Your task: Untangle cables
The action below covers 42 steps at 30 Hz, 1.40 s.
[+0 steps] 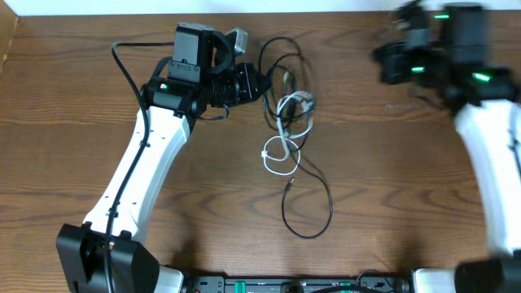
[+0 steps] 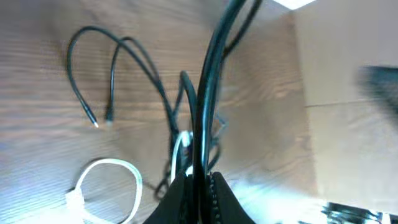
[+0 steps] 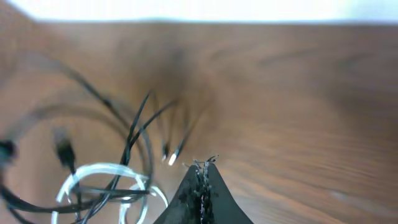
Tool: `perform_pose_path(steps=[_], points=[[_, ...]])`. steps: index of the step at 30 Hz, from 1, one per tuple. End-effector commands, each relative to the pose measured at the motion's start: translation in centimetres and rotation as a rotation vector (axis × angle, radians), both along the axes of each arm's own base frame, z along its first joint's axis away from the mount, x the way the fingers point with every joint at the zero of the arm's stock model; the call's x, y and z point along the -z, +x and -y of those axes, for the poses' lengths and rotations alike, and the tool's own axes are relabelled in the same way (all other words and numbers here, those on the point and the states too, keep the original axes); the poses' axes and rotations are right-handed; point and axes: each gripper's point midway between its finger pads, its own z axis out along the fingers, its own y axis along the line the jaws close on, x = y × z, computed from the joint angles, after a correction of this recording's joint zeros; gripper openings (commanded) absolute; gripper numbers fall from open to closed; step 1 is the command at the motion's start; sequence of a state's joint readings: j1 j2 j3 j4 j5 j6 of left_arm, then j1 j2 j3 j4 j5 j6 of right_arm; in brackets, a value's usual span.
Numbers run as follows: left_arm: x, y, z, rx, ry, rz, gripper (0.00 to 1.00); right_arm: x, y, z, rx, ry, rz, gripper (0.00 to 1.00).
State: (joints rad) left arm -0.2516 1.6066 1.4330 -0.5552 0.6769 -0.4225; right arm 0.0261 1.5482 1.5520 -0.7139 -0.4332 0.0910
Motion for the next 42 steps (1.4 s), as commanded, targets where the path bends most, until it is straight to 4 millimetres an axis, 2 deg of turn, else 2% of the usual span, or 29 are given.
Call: perform_pose_path(steps=[1,4,7,9,11,13,15,18,25,28,33,35,38,41,42], points=[[0.3,0.3,-0.8,-0.010,0.067,0.036,0.07,-2.5,-1.1,1.6,0.043,0.110,0.010,0.01],[0.3,0.3,-0.8,-0.010,0.065,0.038,0.07,-3.0,-1.9,1.4,-0.016,0.149,0.013,0.01],[-0.1,0.4,-0.5,-0.020,0.035,0.025,0.08,-2.1,-2.8,-0.8,-0.145,0.139,-0.002,0.01],[-0.6,0.3,0.0,0.001,0.001,0.031,0.08,-0.9,-3.3,-2.2,-0.224,0.098,-0.013,0.12],[-1.2,0.1,0.6,0.025,-0.038,0.035,0.08,0.4,-4.0,-3.9,-0.318,0.050,-0.021,0.37],[-1.6,-0.1,0.9,0.037,-0.069,0.027,0.07,1.6,-4.9,-5.9,-0.432,-0.006,-0.018,0.56],[-1.8,-0.3,1.2,0.050,-0.089,0.020,0.07,2.9,-5.8,-7.8,-0.542,-0.053,-0.015,0.66],[-2.0,-0.6,1.4,0.059,-0.105,0.009,0.08,5.2,-6.4,-10.3,-0.650,-0.109,-0.034,0.70],[-2.3,-1.0,1.8,0.074,-0.143,-0.019,0.07,10.1,-6.1,-13.2,-0.725,-0.187,-0.113,0.71],[-2.3,-1.0,1.8,0.070,-0.148,-0.026,0.07,11.2,-6.2,-14.1,-0.782,-0.212,-0.104,0.72],[-3.0,-2.0,2.6,0.127,-0.200,-0.043,0.07,12.4,-4.4,-14.5,-0.756,-0.261,-0.067,0.65],[-3.2,-2.1,2.7,0.134,-0.212,-0.052,0.07,12.9,-3.4,-14.6,-0.717,-0.272,-0.069,0.59],[-3.2,-2.2,2.7,0.134,-0.218,-0.058,0.07,13.6,-2.6,-14.7,-0.671,-0.262,-0.088,0.37],[-3.2,-2.2,2.7,0.134,-0.218,-0.057,0.07,13.7,-2.0,-14.4,-0.596,-0.247,-0.118,0.02],[-3.1,-2.1,2.7,0.131,-0.215,-0.056,0.08,13.7,-1.7,-14.2,-0.554,-0.243,-0.133,0.01]])
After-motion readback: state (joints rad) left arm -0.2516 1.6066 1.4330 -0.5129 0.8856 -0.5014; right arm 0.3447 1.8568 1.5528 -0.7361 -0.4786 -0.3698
